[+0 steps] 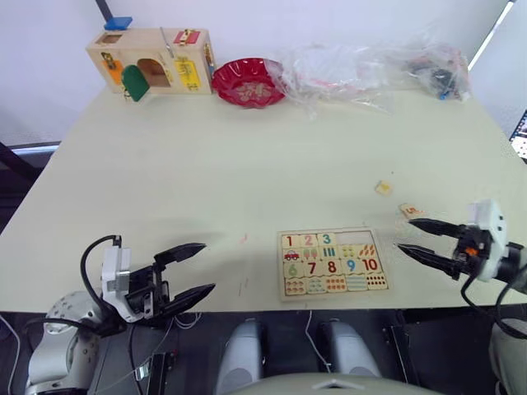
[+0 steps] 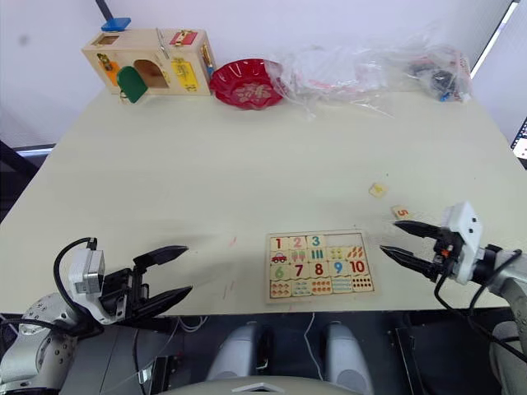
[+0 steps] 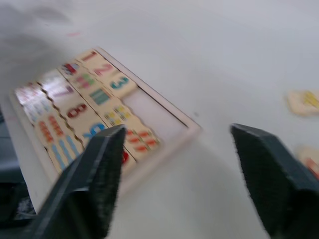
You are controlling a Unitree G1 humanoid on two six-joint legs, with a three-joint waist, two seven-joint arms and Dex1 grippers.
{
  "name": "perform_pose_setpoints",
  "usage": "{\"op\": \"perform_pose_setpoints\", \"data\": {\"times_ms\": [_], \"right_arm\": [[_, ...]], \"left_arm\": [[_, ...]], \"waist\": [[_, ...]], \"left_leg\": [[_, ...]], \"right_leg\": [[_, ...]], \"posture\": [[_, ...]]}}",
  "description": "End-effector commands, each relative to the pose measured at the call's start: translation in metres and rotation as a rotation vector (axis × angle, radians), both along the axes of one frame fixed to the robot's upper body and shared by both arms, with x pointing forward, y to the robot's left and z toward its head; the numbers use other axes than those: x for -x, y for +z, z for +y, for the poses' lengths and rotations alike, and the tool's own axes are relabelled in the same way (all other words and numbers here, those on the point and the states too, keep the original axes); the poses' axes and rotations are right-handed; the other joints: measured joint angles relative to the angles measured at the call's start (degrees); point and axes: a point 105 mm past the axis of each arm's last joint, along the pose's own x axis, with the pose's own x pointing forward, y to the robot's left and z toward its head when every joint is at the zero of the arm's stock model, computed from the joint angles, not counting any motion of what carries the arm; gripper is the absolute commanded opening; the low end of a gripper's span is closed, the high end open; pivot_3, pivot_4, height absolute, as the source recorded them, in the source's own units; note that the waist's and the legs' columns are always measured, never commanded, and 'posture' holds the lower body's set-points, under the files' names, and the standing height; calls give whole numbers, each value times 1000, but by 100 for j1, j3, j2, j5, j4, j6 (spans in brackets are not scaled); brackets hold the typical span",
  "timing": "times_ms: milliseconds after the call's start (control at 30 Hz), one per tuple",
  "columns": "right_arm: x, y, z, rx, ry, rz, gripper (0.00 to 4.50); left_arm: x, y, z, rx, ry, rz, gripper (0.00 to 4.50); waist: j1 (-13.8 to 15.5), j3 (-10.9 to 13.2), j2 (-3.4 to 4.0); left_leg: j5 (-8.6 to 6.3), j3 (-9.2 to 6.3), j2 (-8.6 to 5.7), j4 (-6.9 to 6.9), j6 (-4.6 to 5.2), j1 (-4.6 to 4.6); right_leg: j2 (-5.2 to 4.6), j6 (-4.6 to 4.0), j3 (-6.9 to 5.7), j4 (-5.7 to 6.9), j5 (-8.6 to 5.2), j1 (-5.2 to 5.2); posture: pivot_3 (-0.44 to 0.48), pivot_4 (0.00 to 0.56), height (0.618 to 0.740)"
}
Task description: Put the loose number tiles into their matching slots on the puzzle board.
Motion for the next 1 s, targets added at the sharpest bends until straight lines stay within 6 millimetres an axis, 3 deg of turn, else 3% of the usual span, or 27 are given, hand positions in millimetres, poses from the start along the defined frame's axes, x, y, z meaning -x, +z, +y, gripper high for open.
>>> {"op": "perform_pose_setpoints", "data": {"times_ms": [33, 333, 800, 1000], "right_arm": [[5, 9, -22, 44, -59, -56, 4471], [0, 0, -51, 65, -172, -39, 4471], [-21, 7, -30, 74, -279, -88, 4471], [-48, 13, -20, 117, -230, -25, 4471]], "left_arm": [[-1, 0, 9, -12, 40, -24, 4500], [-6, -5, 13, -17, 43, -29, 4500], [-10, 7, 7, -7, 7, -69, 4500], [-12, 13, 1, 5, -38, -76, 4500]], "waist": [[-9, 0, 0], [2, 0, -1], [-3, 0, -1], [-19, 0, 0]], "left_leg": [[0, 1, 0, -1, 0, 1], [0, 3, 1, -2, 0, 8], [0, 5, 2, -6, 0, 13], [0, 10, 2, -6, 0, 20]], "right_leg": [[0, 0, 2, 0, 0, 0], [2, -1, 7, -2, 0, 6], [1, -2, 11, -2, 1, 9], [1, -2, 15, -1, 1, 11]], "posture": [[0, 150, 740], [0, 150, 740], [0, 150, 740], [0, 150, 740]]}}
